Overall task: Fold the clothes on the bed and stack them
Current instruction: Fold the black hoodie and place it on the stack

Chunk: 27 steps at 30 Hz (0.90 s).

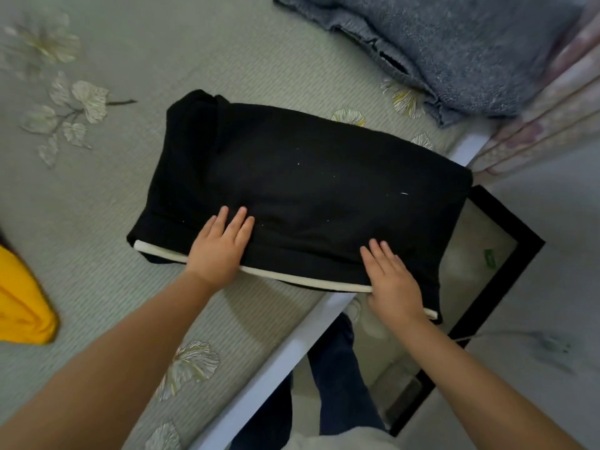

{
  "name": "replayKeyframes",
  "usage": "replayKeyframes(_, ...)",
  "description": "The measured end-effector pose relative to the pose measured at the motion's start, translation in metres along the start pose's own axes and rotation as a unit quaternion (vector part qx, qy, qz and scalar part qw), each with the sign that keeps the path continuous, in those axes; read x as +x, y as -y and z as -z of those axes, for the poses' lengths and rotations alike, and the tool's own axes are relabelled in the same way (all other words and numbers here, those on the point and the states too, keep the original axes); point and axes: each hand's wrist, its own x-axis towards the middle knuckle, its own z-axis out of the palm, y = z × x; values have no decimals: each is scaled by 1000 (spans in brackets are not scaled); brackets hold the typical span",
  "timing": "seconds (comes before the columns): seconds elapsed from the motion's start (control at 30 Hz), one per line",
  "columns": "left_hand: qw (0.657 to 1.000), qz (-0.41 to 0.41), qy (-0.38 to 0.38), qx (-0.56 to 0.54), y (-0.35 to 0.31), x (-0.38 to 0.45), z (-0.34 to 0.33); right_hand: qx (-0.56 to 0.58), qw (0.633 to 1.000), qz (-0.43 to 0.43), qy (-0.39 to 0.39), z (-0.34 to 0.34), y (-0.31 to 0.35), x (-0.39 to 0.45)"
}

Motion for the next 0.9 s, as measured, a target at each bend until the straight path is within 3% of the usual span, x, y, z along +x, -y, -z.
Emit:
replayKeyframes(0.17,999,25,-34,-27,-8,2,60,64,995,34,-76,62,-27,17)
replayKeyframes(0.4,963,52,-215,-152,-11,37,201,131,987,4,-89,192,-69,77)
replayKeyframes(0.53,938,44,-301,-169,-14,68,284,125,983,-37,-130,269,-87,101)
replayKeyframes(0.63,912,24,-374,-167,-13,93,343,121,973,-47,-191,325,-99,117)
replayKeyframes(0.77,872,-42,-467,-140,-9,143,411,68,936,-41,-342,373,-110,144)
replayKeyframes(0.83,872,-36,-472,-125,-5,176,430,46,926,-36,-374,373,-113,164)
replayKeyframes(0.9,899,4,-424,-113,-4,214,431,3,930,-42,-365,353,-118,190)
